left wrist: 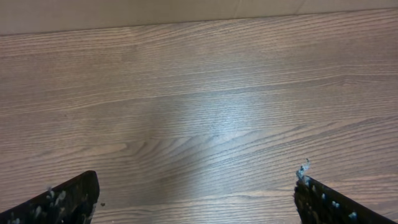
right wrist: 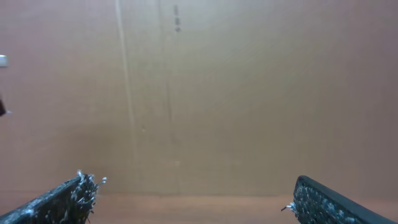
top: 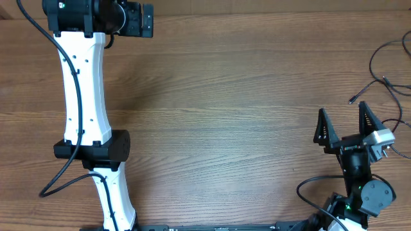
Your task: Untangle cables
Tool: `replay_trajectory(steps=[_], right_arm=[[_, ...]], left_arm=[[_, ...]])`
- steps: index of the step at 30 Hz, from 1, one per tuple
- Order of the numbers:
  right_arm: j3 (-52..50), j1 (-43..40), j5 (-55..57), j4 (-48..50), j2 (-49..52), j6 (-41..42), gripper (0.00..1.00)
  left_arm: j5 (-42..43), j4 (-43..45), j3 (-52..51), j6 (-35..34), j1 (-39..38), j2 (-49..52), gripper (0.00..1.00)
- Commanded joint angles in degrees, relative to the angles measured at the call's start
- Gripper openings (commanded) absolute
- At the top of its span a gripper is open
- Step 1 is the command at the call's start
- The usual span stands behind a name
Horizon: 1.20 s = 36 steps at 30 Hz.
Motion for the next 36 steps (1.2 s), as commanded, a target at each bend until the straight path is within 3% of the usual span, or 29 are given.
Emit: replay_trajectory(steps=[1, 10, 22, 29, 36], right_arm=[[-0.42, 2.84, 0.52, -0.35, -2.08, -1.36, 1.0], [-0.42, 13.81, 9.9, -1.16, -4.74, -5.95, 1.0], [-0.42, 17.57, 13.29, -2.86, -5.6, -7.23, 1.0], [-0.42, 17.46, 13.35, -14.95, -5.57, -7.26, 1.0], [-0.42, 17.4, 14.86, -35.45, -5.57, -7.21, 1.0]], left_arm=[[0.42, -0.22, 0.57, 1.07, -0.09, -1.27, 1.0], [0.44, -0.83, 0.57, 0.7, -0.09, -1.27, 1.0], [0.42, -1.38, 0.57, -2.6, -0.09, -1.27, 1.0], [0.42, -1.22, 0.57, -2.62, -0.09, -1.27, 1.0], [0.42, -1.4, 0.57, -2.6, -0.09, -1.27, 1.0]])
